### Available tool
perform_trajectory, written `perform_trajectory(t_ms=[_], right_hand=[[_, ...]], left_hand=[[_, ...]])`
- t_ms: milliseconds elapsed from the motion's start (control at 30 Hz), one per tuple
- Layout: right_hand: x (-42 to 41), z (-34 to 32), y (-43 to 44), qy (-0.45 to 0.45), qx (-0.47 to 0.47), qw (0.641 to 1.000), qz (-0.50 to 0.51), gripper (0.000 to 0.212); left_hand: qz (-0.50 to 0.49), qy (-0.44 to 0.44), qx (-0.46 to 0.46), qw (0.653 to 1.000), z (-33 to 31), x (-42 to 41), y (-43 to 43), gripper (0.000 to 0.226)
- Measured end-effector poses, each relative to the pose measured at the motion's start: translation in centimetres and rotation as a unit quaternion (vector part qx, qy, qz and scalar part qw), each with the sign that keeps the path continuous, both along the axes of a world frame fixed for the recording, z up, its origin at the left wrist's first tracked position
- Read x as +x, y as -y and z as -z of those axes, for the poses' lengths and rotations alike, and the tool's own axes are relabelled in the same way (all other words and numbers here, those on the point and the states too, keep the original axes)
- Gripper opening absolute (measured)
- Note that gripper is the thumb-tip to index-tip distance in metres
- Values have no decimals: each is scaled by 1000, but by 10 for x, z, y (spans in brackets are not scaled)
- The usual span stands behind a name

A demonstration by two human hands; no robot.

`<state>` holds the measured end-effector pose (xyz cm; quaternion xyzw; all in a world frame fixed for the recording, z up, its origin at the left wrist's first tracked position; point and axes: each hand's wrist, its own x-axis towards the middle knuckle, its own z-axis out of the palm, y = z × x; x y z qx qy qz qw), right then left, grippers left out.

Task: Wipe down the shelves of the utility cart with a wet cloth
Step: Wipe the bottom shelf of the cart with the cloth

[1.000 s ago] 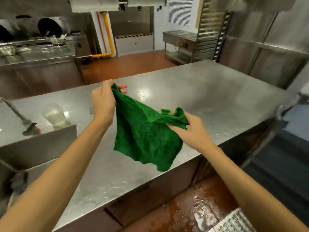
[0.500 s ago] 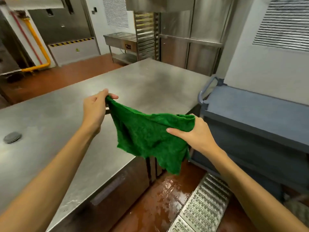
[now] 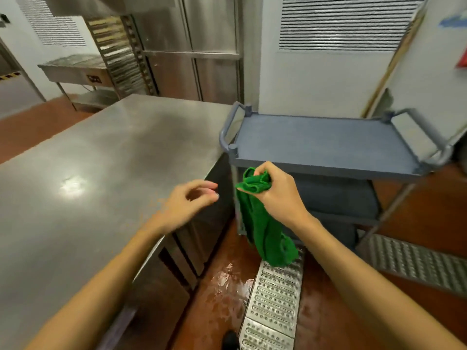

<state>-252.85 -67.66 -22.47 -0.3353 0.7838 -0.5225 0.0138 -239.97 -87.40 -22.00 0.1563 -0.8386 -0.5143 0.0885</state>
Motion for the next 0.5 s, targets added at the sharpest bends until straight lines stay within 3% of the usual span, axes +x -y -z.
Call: perform_trajectory(t_ms=[100,200,333,400,500], right_hand=[[-15,6,-9,-3,3,999,34,32],[-30,5,-22,11,34,999,21,47],[-58,5,-40,27,150,988,4,67],[-74,8,-45,50,170,984,20,67],[-97,15,-48,83,171,981,44,63]], left_hand=[[125,53,-24,990,20,-35,-28,50],[204,45,-16,978,33,-69,-55,37],[224,27,1,974,44,-114,-69,34],[245,41,-4,969,52,-134,-66,36],[282,45,30,958,53,-158,-63,12]])
